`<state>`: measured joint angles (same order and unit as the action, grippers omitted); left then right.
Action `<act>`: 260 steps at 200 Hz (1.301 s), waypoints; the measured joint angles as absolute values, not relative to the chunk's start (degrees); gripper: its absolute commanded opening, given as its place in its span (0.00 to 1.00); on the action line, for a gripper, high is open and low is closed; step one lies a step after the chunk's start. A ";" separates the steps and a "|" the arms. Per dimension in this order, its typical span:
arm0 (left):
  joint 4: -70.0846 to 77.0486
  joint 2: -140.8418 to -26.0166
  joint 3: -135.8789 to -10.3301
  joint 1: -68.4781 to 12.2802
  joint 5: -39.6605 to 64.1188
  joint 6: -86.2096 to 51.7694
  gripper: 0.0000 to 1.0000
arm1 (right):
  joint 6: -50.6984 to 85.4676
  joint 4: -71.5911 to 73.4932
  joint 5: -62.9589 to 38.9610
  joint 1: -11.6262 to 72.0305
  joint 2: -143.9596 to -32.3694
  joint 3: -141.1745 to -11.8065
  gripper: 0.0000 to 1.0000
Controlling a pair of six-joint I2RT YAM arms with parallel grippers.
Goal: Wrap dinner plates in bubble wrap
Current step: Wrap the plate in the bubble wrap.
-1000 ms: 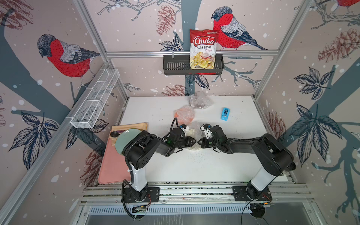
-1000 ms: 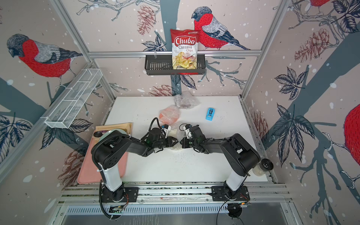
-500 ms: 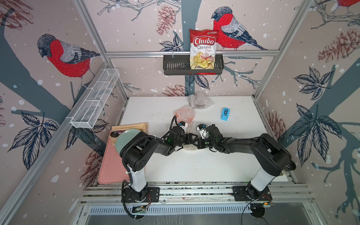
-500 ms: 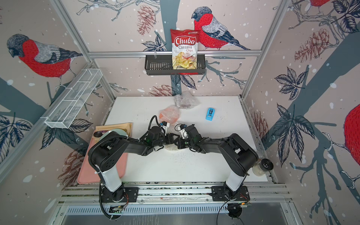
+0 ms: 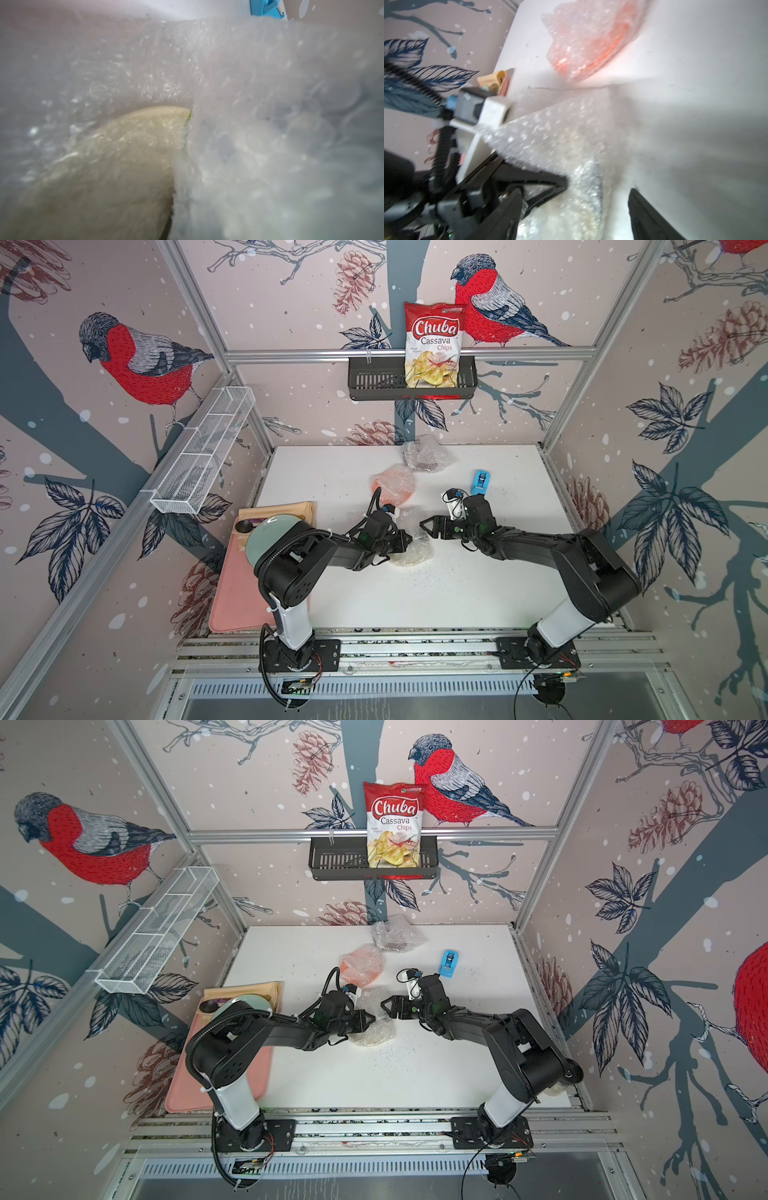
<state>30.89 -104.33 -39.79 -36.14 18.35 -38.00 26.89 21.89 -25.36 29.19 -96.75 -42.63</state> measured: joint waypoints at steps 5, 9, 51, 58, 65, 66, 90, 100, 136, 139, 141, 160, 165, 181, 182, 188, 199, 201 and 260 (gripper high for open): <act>31.09 -104.51 -39.83 -36.07 18.59 -37.80 0.15 | 26.61 21.67 -25.56 28.67 -98.50 -43.86 0.82; 31.29 -104.64 -39.83 -35.99 18.92 -37.58 0.15 | 26.11 21.39 -25.89 28.47 -99.59 -44.69 0.82; 31.68 -105.12 -40.21 -35.27 20.84 -37.23 0.19 | 21.96 21.65 -35.97 28.12 -112.97 -55.42 0.51; 31.68 -105.10 -40.23 -35.09 21.17 -37.10 0.22 | 21.56 22.09 -37.34 28.12 -114.67 -56.95 0.40; 31.57 -104.95 -40.27 -34.87 21.56 -37.06 0.26 | 21.41 22.63 -38.48 28.12 -116.09 -58.19 0.32; 31.48 -104.92 -40.27 -34.85 21.61 -37.06 0.27 | 21.43 22.74 -38.70 28.12 -116.31 -58.35 0.31; 28.56 -102.59 -39.94 -34.33 21.32 -36.36 0.32 | 23.14 26.13 -41.43 27.18 -116.86 -58.13 0.07; 27.46 -101.38 -39.24 -34.22 20.51 -35.99 0.31 | 24.38 27.51 -42.06 26.55 -116.31 -57.56 0.00; 28.49 -101.71 -37.74 -34.15 19.14 -35.62 0.14 | 22.48 26.02 -43.38 26.83 -112.97 -56.62 0.00; 28.80 -101.82 -37.54 -34.11 19.11 -35.70 0.13 | 21.65 25.26 -43.29 27.03 -112.49 -56.66 0.00; 29.02 -101.86 -37.39 -34.11 19.11 -35.81 0.12 | 20.95 24.64 -43.16 27.20 -112.14 -56.71 0.00; 31.75 -101.43 -35.48 -34.11 18.70 -37.78 0.07 | 12.14 18.39 -40.21 29.78 -108.38 -57.58 0.00; 32.56 -101.19 -34.85 -34.11 18.59 -38.50 0.06 | 8.71 16.49 -38.96 30.87 -107.13 -57.69 0.00; 35.05 -100.79 -32.69 -34.04 18.37 -41.01 0.03 | -3.09 11.81 -34.26 34.57 -103.57 -57.21 0.00; 35.20 -100.79 -32.60 -34.04 18.37 -41.15 0.02 | -3.62 11.64 -34.02 34.72 -103.44 -57.14 0.00; 36.49 -100.88 -31.86 -34.04 18.39 -42.35 0.02 | -8.88 10.22 -31.51 36.40 -102.15 -56.38 0.00; 38.54 -100.97 -30.68 -33.98 18.44 -44.14 0.01 | -17.80 8.71 -27.22 39.20 -100.42 -54.59 0.00; 38.94 -100.99 -30.48 -33.95 18.46 -44.53 0.01 | -18.87 8.67 -26.72 39.48 -100.25 -54.30 0.00; 45.54 -100.31 -25.43 -33.39 19.68 -52.34 0.16 | -48.36 13.30 -8.73 49.45 -99.92 -44.51 0.00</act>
